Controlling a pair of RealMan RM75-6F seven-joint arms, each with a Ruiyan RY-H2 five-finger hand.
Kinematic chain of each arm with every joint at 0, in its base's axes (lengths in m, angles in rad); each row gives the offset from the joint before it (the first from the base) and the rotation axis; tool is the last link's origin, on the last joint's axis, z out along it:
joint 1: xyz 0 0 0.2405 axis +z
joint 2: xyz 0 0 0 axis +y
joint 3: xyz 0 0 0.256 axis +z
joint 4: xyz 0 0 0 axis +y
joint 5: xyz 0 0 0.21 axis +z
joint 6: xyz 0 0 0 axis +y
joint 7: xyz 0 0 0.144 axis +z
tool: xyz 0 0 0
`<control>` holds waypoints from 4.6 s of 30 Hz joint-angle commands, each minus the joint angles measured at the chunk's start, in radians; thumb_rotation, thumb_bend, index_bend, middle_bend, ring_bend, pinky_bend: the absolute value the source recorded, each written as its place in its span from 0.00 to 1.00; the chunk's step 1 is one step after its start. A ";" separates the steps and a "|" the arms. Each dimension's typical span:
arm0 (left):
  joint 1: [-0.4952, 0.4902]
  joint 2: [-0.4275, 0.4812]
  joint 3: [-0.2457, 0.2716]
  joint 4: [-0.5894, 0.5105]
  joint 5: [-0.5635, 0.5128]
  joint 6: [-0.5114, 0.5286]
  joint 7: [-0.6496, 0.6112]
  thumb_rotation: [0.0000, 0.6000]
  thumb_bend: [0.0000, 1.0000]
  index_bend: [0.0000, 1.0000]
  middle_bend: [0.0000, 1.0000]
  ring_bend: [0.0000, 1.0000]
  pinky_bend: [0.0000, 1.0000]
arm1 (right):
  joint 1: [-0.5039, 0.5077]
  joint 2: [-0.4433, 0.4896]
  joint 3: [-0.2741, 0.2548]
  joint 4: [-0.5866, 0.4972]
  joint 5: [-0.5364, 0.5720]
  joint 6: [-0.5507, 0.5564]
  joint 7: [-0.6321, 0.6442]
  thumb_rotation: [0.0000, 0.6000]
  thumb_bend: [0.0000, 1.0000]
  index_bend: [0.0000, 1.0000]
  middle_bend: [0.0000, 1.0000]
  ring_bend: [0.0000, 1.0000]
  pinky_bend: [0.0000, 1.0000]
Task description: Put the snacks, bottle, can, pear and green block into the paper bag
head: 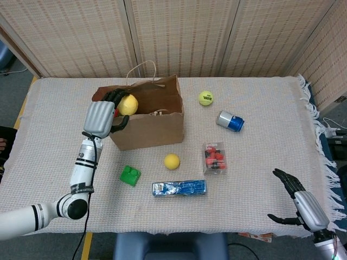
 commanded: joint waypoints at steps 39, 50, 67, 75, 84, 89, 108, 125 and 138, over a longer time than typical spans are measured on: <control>0.452 0.345 0.549 -0.052 0.855 0.089 -0.339 1.00 0.36 0.17 0.10 0.10 0.36 | -0.010 -0.018 -0.006 0.003 -0.029 0.007 -0.066 1.00 0.01 0.00 0.00 0.00 0.00; 0.388 0.193 0.513 -0.085 0.742 -0.130 -0.107 1.00 0.34 0.00 0.00 0.00 0.13 | 0.000 -0.006 -0.008 0.001 -0.023 -0.009 -0.043 1.00 0.01 0.00 0.00 0.00 0.00; 0.206 0.029 0.386 -0.013 0.452 -0.356 0.127 1.00 0.35 0.00 0.00 0.00 0.15 | 0.005 0.007 -0.014 -0.003 -0.018 -0.019 -0.018 1.00 0.01 0.00 0.00 0.00 0.00; 0.157 -0.036 0.387 0.048 0.392 -0.383 0.166 1.00 0.35 0.00 0.00 0.00 0.17 | 0.006 0.011 -0.015 -0.005 -0.012 -0.026 -0.016 1.00 0.01 0.00 0.00 0.00 0.00; 0.129 -0.067 0.405 0.129 0.328 -0.397 0.177 1.00 0.37 0.17 0.03 0.05 0.30 | 0.008 0.013 -0.014 -0.006 -0.006 -0.033 -0.015 1.00 0.01 0.00 0.00 0.00 0.00; 0.140 -0.069 0.421 0.149 0.322 -0.361 0.168 1.00 0.51 0.42 0.26 0.27 0.49 | 0.008 0.014 -0.016 -0.007 -0.009 -0.035 -0.018 1.00 0.01 0.00 0.00 0.00 0.00; 0.381 0.220 0.292 -0.064 0.221 0.103 -0.079 1.00 0.64 0.69 0.65 0.63 0.79 | -0.001 0.010 -0.017 0.000 -0.021 -0.015 -0.022 1.00 0.01 0.00 0.00 0.00 0.00; 0.238 0.241 -0.110 -0.297 -0.126 0.179 -0.206 1.00 0.64 0.66 0.63 0.61 0.77 | 0.004 0.005 -0.019 -0.001 -0.030 -0.020 -0.036 1.00 0.01 0.00 0.00 0.00 0.00; -0.066 0.021 -0.108 -0.055 -0.242 0.072 -0.012 1.00 0.62 0.63 0.60 0.57 0.75 | 0.010 0.023 -0.029 -0.005 -0.028 -0.035 0.001 1.00 0.01 0.00 0.00 0.00 0.00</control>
